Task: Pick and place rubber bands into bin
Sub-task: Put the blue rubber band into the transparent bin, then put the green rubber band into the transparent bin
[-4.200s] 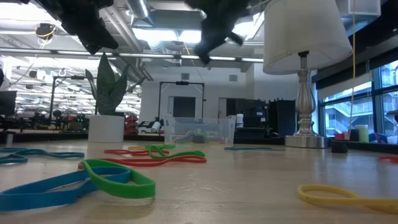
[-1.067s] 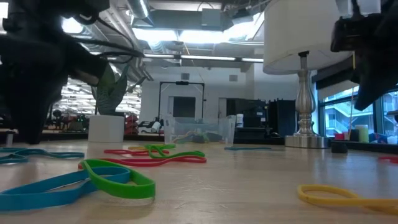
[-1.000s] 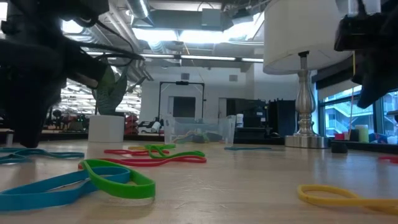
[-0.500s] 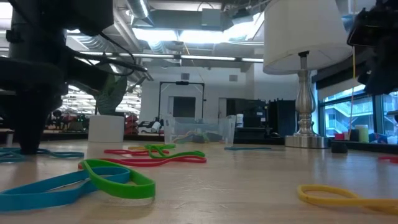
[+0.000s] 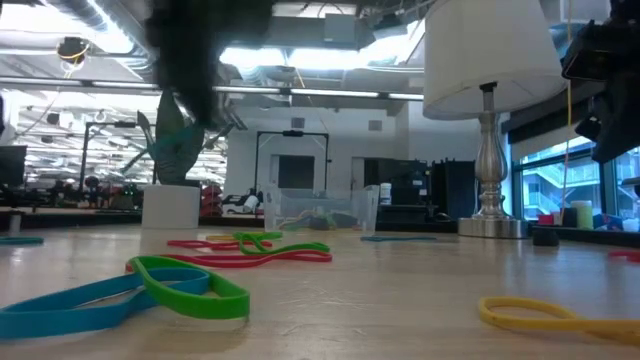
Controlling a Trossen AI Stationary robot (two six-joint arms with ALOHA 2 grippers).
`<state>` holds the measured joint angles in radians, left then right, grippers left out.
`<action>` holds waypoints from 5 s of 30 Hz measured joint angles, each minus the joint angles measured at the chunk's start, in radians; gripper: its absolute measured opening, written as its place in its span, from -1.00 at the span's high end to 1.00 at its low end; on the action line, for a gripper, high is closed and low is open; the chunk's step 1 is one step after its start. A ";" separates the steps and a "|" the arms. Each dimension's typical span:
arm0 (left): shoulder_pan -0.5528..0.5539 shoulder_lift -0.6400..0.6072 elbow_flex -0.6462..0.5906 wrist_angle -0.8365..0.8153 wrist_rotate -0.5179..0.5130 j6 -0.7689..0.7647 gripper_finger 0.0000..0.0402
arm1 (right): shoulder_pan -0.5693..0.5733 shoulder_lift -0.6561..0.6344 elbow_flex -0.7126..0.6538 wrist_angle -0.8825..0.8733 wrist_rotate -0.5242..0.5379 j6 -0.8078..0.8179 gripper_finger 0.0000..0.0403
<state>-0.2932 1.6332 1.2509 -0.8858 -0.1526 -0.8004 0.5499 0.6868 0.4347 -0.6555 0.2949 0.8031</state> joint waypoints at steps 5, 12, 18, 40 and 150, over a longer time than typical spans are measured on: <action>0.107 0.000 0.147 0.000 -0.098 0.262 0.99 | 0.000 0.000 0.000 0.014 0.000 0.006 0.98; 0.340 -0.001 0.253 0.073 -0.112 0.620 0.99 | 0.000 0.000 0.000 0.054 0.099 0.057 0.98; 0.544 0.026 0.256 0.267 -0.007 0.852 0.99 | 0.000 0.000 0.000 0.071 0.161 0.111 0.98; 0.734 0.398 0.255 0.470 0.199 0.973 0.99 | -0.163 0.013 0.000 0.140 0.171 0.139 0.98; -0.068 -0.720 -0.662 0.298 0.028 0.291 0.99 | -0.306 1.555 1.196 -0.010 -0.155 -0.535 0.56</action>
<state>-0.3607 0.9134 0.5892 -0.5881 -0.1250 -0.5095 0.2440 2.2421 1.6306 -0.6656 0.1394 0.2676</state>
